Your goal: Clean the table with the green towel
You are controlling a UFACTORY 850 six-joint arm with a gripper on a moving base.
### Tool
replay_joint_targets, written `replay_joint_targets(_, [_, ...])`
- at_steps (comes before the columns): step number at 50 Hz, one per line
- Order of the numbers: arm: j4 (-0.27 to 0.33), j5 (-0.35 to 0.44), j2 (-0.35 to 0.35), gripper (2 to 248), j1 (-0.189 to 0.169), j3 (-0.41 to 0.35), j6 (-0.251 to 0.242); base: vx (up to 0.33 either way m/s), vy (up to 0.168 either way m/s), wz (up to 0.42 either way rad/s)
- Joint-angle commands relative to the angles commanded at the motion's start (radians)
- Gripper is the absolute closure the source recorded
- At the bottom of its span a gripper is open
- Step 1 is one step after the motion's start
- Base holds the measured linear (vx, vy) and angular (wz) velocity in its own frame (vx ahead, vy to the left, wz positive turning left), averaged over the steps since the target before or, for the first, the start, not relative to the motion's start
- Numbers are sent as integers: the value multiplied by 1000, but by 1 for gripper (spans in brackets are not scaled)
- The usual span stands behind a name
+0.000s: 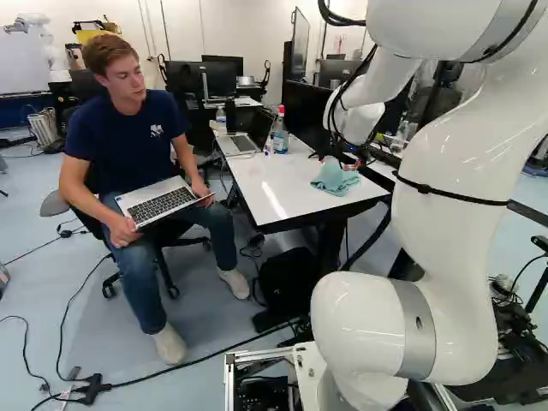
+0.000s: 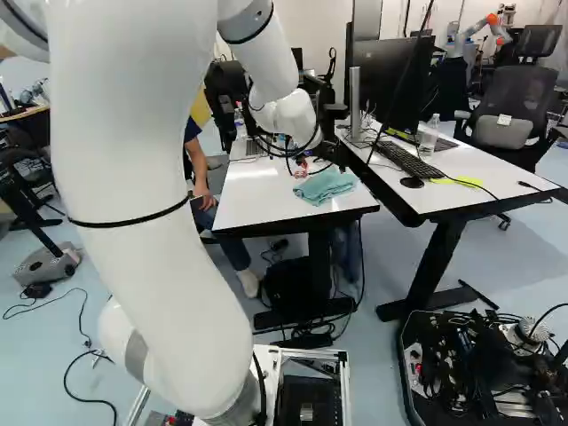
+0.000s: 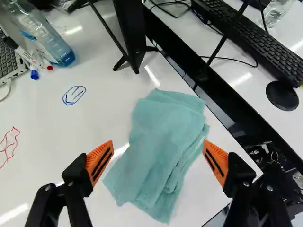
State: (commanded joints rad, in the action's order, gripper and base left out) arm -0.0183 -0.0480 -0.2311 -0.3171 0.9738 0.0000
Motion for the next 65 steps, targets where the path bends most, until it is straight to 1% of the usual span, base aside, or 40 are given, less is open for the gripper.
replay_joint_targets(29, [0, 0, -77, 3, 0, 15, 0, 0, 0, 0])
replay_joint_targets(48, [0, 0, -84, 3, 0, 17, 0, 0, 0, 0])
replay_joint_targets(49, [0, 0, -84, 19, 0, 17, 0, 0, 0, 0])
replay_joint_targets(54, [0, 0, -84, 19, 0, 17, 0, 0, 0, 0])
replay_joint_targets(55, [0, 0, -84, 57, 0, 17, 0, 0, 0, 0])
replay_joint_targets(59, [0, 0, -84, 57, 0, 17, 0, 0, 0, 0])
replay_joint_targets(60, [0, 0, -84, 95, 0, 17, 0, 0, 0, 0])
replay_joint_targets(64, [0, 0, -84, 95, 0, 17, 0, 0, 0, 0])
replay_joint_targets(65, [0, 0, -84, 134, 0, 17, 0, 0, 0, 0])
